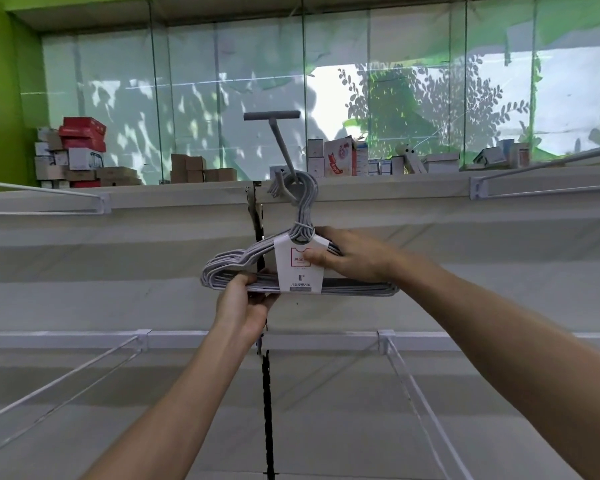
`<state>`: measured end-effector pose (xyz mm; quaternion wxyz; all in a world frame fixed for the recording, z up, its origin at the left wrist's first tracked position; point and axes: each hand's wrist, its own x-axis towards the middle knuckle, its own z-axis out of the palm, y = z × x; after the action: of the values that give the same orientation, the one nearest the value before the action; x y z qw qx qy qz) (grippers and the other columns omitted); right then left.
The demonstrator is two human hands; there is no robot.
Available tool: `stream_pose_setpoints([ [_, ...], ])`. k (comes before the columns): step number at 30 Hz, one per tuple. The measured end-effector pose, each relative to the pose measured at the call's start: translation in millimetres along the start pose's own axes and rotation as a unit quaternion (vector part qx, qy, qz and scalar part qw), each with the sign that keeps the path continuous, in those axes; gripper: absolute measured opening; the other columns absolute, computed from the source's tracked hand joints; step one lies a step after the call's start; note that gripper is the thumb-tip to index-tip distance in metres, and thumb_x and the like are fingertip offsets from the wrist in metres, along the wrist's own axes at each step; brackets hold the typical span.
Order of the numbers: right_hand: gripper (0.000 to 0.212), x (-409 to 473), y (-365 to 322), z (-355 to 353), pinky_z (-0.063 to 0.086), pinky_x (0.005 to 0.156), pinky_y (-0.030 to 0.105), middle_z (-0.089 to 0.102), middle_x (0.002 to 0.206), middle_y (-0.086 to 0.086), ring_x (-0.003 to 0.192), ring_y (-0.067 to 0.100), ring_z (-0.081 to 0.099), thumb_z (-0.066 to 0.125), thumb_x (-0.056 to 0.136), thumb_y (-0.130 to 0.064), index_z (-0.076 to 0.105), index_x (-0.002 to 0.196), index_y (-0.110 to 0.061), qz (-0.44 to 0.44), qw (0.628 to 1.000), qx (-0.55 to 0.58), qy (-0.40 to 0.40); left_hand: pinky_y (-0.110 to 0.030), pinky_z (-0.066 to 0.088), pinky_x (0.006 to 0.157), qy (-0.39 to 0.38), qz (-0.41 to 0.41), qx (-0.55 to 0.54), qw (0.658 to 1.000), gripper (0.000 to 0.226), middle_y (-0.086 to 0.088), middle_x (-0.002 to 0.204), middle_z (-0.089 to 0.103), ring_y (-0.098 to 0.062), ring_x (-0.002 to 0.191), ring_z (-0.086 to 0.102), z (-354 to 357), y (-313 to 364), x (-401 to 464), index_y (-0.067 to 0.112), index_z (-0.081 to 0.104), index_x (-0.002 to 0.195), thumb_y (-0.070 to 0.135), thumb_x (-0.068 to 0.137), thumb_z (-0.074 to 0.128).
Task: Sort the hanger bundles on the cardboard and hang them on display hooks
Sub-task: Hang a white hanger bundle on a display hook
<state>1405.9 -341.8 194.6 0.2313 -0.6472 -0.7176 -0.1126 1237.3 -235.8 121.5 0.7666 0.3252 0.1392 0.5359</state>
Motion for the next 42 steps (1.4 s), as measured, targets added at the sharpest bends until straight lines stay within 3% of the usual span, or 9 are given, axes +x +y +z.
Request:
stream_pose_setpoints([
  [7, 0.058, -5.3, -10.5, -1.0, 0.048, 0.095, 0.036, 0.063, 0.134, 0.001, 0.119, 0.022, 0.059, 0.044, 0.097, -0.061, 0.044, 0.143, -0.026, 0.025, 1.0, 0.011, -0.01, -0.051, 0.052, 0.093, 0.001, -0.022, 0.008, 1.0, 0.019, -0.022, 0.112, 0.064, -0.035, 0.107, 0.061, -0.6, 6.1, -9.7, 0.004, 0.059, 0.103, 0.004, 0.098, 0.041],
  [9, 0.057, -7.5, -15.7, -0.2, 0.048, 0.096, 0.037, 0.064, 0.133, -0.001, 0.118, 0.02, 0.059, 0.045, 0.097, -0.06, 0.046, 0.142, -0.026, 0.034, 0.999, 0.022, -0.01, -0.052, 0.052, 0.089, -0.005, -0.041, 0.051, 0.998, 0.016, -0.019, 0.103, 0.066, -0.033, 0.102, 0.063, -2.1, 8.6, -18.5, 0.007, 0.061, 0.1, 0.012, 0.1, 0.045],
  [13, 0.061, -13.8, -25.2, -2.4, 0.051, 0.095, 0.041, 0.065, 0.13, 0.004, 0.113, 0.022, 0.061, 0.052, 0.094, -0.06, 0.051, 0.138, -0.018, 0.055, 0.998, 0.02, 0.012, -0.053, 0.049, 0.098, -0.033, -0.072, 0.173, 0.982, 0.017, -0.015, 0.1, 0.062, -0.033, 0.103, 0.06, -7.3, 13.0, -39.7, 0.009, 0.061, 0.098, 0.023, 0.101, 0.051],
  [17, 0.071, -30.1, -36.4, -12.5, 0.049, 0.1, 0.041, 0.056, 0.141, 0.009, 0.121, 0.023, 0.057, 0.05, 0.094, -0.061, 0.045, 0.144, -0.011, 0.064, 0.995, 0.017, 0.078, -0.047, 0.055, 0.089, -0.046, -0.063, 0.26, 0.962, 0.024, -0.012, 0.116, 0.065, -0.032, 0.099, 0.066, -17.7, 18.0, -56.3, 0.005, 0.06, 0.118, 0.02, 0.1, 0.053],
  [25, 0.042, -101.5, -67.0, -26.7, 0.044, 0.07, 0.017, 0.065, 0.11, -0.001, 0.095, 0.012, 0.059, 0.054, 0.099, -0.044, 0.062, 0.125, -0.012, 0.09, 0.976, 0.02, 0.199, -0.037, 0.056, 0.07, -0.113, 0.034, 0.419, 0.9, 0.021, -0.01, 0.106, 0.069, -0.026, 0.079, 0.072, -36.0, 27.9, -100.5, 0.007, 0.058, 0.115, 0.022, 0.101, 0.054],
  [29, 0.035, -138.7, -77.3, -25.2, 0.052, 0.081, 0.028, 0.066, 0.103, -0.006, 0.092, 0.012, 0.063, 0.056, 0.099, -0.042, 0.065, 0.119, -0.014, 0.114, 0.971, -0.003, 0.21, -0.038, 0.057, 0.07, -0.135, 0.025, 0.42, 0.897, 0.025, -0.009, 0.105, 0.07, -0.028, 0.08, 0.073, -34.3, 26.9, -113.7, 0.009, 0.055, 0.121, 0.023, 0.101, 0.053],
  [33, 0.033, -170.7, -87.3, -32.3, 0.051, 0.08, 0.026, 0.069, 0.099, -0.007, 0.089, 0.012, 0.065, 0.057, 0.099, -0.042, 0.067, 0.114, -0.015, 0.126, 0.967, -0.031, 0.218, -0.028, 0.056, 0.057, -0.164, 0.002, 0.403, 0.9, 0.019, -0.008, 0.103, 0.069, -0.023, 0.075, 0.071, -26.4, 21.2, -129.2, 0.011, 0.058, 0.115, 0.022, 0.102, 0.05],
  [38, 0.032, -209.2, -96.0, -51.0, 0.049, 0.077, 0.024, 0.067, 0.097, -0.009, 0.088, 0.011, 0.064, 0.057, 0.098, -0.042, 0.068, 0.112, -0.015, 0.148, 0.958, -0.059, 0.24, -0.034, 0.056, 0.066, -0.251, 0.05, 0.417, 0.872, 0.015, -0.009, 0.095, 0.068, -0.022, 0.071, 0.07, -6.0, 5.8, -159.7, 0.016, 0.064, 0.104, 0.019, 0.102, 0.05],
  [42, 0.029, -251.4, -97.3, -70.1, 0.053, 0.08, 0.027, 0.07, 0.094, -0.01, 0.087, 0.01, 0.066, 0.058, 0.097, -0.043, 0.07, 0.108, -0.019, 0.175, 0.949, -0.054, 0.255, -0.033, 0.057, 0.066, -0.347, 0.097, 0.43, 0.827, 0.017, -0.008, 0.09, 0.069, -0.022, 0.072, 0.069, 16.9, -10.1, -200.6, 0.013, 0.066, 0.106, 0.017, 0.101, 0.051],
])
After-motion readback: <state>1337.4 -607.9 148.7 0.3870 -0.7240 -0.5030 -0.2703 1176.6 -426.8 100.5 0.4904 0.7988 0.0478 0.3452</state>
